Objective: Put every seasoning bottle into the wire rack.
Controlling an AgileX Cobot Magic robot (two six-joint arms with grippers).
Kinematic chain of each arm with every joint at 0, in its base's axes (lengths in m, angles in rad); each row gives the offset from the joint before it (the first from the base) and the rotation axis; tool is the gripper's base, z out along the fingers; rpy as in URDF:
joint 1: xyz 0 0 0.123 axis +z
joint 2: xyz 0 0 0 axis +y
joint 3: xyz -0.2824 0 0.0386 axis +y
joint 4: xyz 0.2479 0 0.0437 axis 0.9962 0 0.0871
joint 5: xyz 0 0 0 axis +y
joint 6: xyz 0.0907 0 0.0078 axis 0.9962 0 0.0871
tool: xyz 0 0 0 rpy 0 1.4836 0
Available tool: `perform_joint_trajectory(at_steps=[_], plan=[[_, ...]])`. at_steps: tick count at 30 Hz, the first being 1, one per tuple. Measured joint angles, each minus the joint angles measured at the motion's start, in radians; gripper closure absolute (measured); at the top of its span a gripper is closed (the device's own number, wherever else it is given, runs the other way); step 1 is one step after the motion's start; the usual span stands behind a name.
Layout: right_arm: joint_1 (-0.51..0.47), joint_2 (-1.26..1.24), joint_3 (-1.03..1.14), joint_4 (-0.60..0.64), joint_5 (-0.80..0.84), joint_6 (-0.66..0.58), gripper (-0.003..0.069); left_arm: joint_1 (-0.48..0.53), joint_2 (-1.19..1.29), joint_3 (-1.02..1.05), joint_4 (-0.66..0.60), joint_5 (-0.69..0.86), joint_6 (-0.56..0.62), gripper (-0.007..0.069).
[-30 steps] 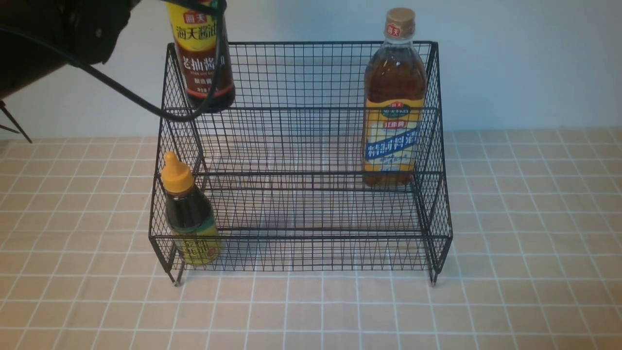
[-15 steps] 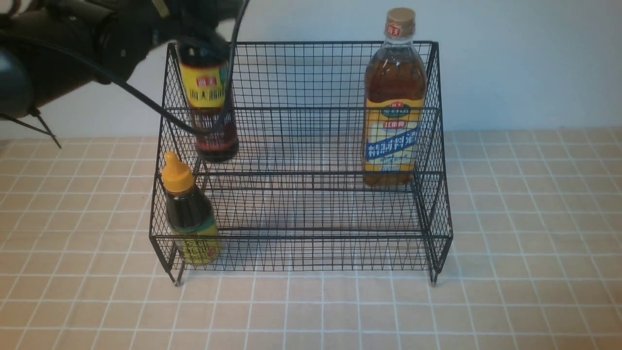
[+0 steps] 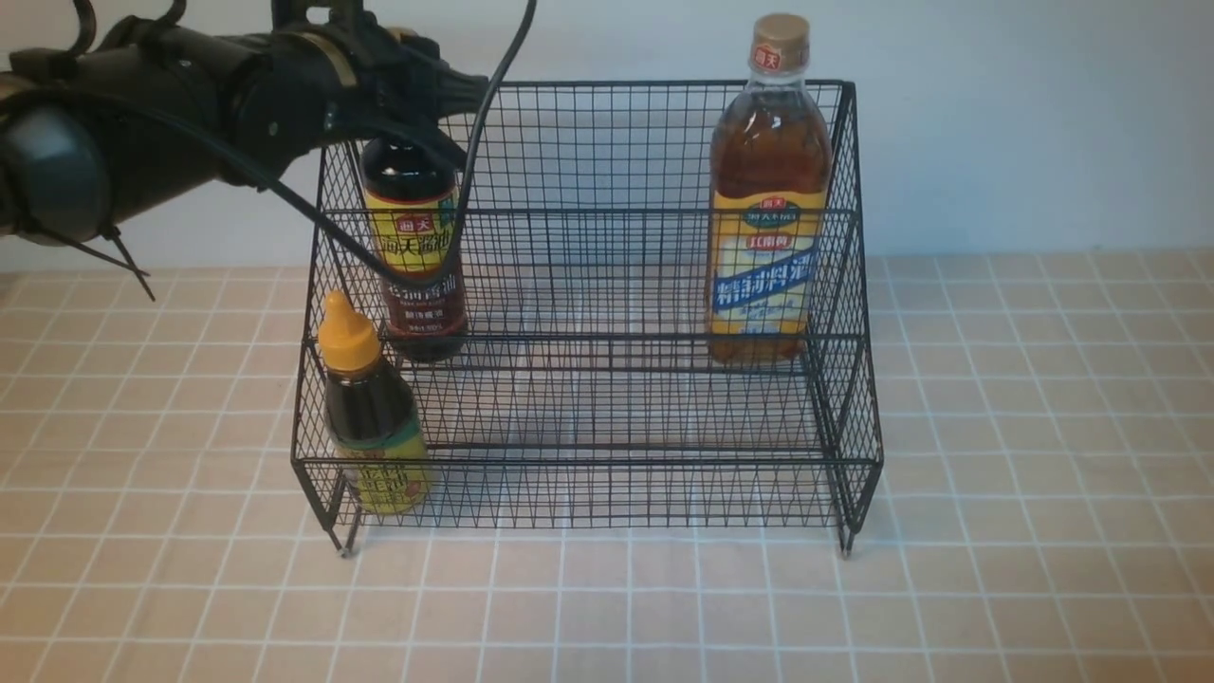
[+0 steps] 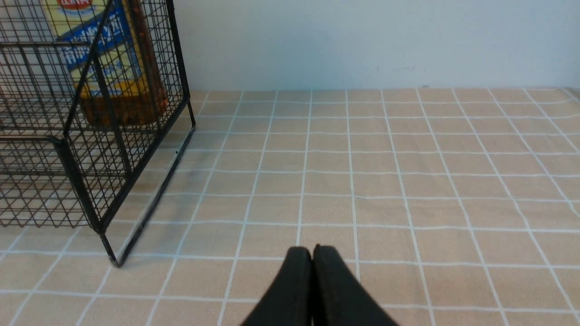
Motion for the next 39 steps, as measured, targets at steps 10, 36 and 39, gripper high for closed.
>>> perform_joint_trajectory(at_steps=[10,36,39], plan=[[0.000,0.000,0.000,0.000,0.000,0.000,0.0673,-0.002,-0.111,-0.010,0.020,0.135,0.000,0.0113],[0.000,0.000,0.000,0.000,0.000,0.000,0.0673,-0.003,-0.976,0.209,-0.084,0.857,0.004,0.0631],[0.000,0.000,0.000,0.000,0.000,0.000,0.0673,-0.003,-1.040,0.246,-0.112,0.886,0.004,0.0631]])
